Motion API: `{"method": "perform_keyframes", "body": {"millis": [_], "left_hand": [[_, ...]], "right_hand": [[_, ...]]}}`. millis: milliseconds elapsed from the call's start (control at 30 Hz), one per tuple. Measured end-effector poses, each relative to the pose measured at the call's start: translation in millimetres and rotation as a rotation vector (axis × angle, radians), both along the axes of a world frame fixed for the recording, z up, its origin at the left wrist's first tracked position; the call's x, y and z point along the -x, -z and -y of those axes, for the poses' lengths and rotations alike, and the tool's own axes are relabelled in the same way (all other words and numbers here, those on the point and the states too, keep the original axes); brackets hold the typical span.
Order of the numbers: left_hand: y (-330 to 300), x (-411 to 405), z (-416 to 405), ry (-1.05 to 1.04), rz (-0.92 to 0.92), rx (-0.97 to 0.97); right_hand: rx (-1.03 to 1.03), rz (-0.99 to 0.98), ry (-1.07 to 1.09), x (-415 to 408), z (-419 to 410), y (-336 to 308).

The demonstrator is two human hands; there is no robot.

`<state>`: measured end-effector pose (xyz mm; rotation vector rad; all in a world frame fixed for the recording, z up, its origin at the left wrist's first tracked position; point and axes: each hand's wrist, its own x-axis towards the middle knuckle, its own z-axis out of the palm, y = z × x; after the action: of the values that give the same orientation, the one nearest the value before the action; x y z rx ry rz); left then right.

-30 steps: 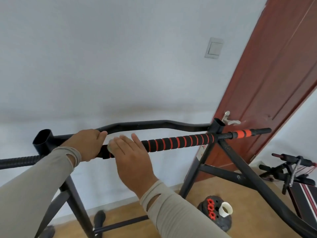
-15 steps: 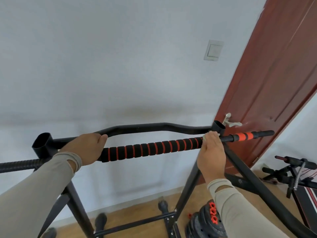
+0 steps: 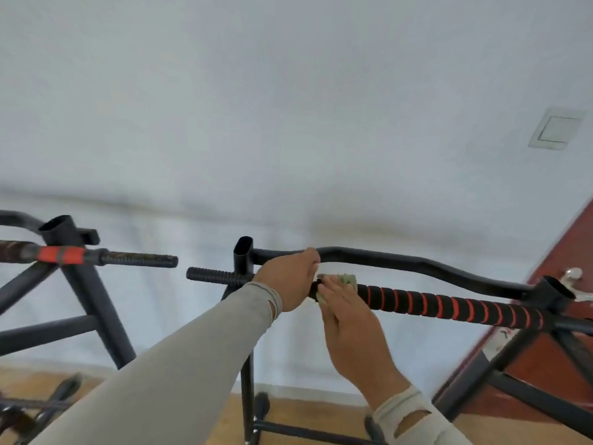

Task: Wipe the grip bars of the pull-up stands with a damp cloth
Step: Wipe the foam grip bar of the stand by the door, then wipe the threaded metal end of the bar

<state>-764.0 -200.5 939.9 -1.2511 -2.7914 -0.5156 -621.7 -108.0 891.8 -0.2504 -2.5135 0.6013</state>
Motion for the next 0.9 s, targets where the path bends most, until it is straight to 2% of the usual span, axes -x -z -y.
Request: {"method": "perform_keyframes", "body": {"millis": [100, 233, 300, 433, 567, 633, 733, 900], "left_hand": [[-6.3, -9.6, 15.0, 0.112, -0.02, -0.017], [-23.7, -16.6, 46.2, 0.131, -0.053, -0.058], [-34.7, -12.8, 68.6, 0.054, -0.074, -0.112], [-51.0, 1.5, 124.9, -0.232, -0.024, -0.255], [-50.4, 2.1, 169.7, -0.455, 0.045, -0.22], [-44.6, -2.5, 181.0, -0.523, 0.069, -0.167], [-31.6, -10.1, 184.5, -0.613, 0.167, -0.115], [-15.1, 2.7, 182.3, -0.609, 0.225, -0.095]], "right_hand": [[0.334, -0.012, -0.029, -14.8, -8.5, -32.8], [0.528, 0.0, -0.072, -18.6, -11.3, -68.7], [0.539, 0.015, -0.127, -19.7, -14.4, -83.0], [0.59, -0.003, -0.218, -25.1, -15.0, -108.3], [0.705, 0.01, -0.201, -17.9, -26.4, -105.1], [0.767, 0.007, -0.175, -11.6, -29.1, -100.9], [0.743, 0.038, -0.244, -5.7, -24.9, -100.0], [0.715, 0.048, -0.247, 9.8, -15.8, -97.4]]}}
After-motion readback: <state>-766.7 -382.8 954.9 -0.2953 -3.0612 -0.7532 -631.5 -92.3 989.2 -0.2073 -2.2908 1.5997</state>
